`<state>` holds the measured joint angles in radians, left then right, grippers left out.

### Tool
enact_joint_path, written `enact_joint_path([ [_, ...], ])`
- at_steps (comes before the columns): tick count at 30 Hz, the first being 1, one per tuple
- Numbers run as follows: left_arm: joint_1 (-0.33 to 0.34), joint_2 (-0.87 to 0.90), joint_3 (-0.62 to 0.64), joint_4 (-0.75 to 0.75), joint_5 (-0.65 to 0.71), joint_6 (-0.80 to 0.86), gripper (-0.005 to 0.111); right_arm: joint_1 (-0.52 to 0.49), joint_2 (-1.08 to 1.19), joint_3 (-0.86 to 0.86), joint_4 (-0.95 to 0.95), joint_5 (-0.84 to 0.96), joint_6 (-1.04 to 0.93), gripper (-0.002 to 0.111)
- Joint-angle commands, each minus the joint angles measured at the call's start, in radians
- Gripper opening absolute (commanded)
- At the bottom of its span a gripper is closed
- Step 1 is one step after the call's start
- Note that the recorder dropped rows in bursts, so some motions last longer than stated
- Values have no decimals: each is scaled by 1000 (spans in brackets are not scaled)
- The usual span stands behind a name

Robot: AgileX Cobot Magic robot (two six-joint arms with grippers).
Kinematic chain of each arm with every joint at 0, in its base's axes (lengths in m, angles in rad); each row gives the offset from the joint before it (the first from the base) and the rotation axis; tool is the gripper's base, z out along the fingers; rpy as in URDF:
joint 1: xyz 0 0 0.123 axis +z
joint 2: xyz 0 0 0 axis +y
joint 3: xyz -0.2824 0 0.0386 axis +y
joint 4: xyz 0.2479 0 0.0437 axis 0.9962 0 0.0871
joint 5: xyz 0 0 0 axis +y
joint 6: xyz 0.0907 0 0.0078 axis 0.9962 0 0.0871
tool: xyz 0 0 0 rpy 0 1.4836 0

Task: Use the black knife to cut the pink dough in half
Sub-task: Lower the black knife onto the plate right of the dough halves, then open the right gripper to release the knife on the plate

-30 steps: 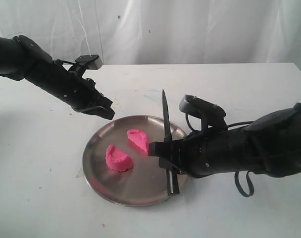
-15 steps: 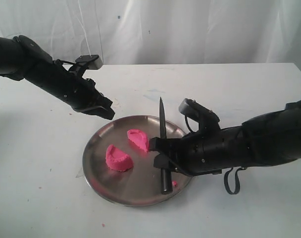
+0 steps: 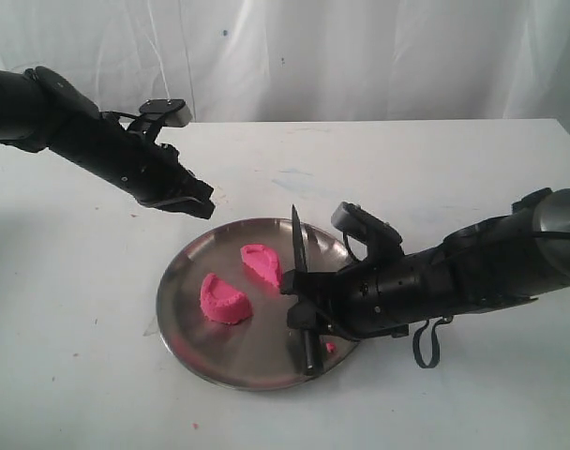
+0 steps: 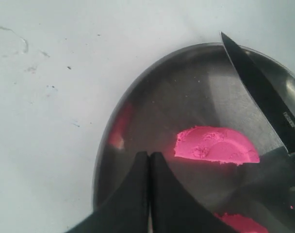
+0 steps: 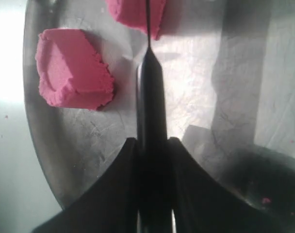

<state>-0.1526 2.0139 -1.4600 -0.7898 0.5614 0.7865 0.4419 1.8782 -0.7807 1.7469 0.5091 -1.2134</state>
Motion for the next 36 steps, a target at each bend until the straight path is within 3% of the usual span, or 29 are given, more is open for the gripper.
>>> enact_joint_path([
  [1,1,-11,4,-12,-39,1,0,-7,32,-12,-2,15,-12,0],
  [5,1,-11,4,-12,-87,1,0,-24,43,-12,-2,20,7,5],
  [9,1,-11,4,-12,-131,1,0,-34,43,-12,-2,27,7,23],
  [14,1,-11,4,-12,-155,1,0,-35,22,-12,-2,35,7,34],
  [27,1,-11,4,-12,-168,1,0,-46,-74,4,-2,27,-14,35],
  [36,1,-11,4,-12,-175,1,0,-46,-280,80,-2,-49,-47,35],
])
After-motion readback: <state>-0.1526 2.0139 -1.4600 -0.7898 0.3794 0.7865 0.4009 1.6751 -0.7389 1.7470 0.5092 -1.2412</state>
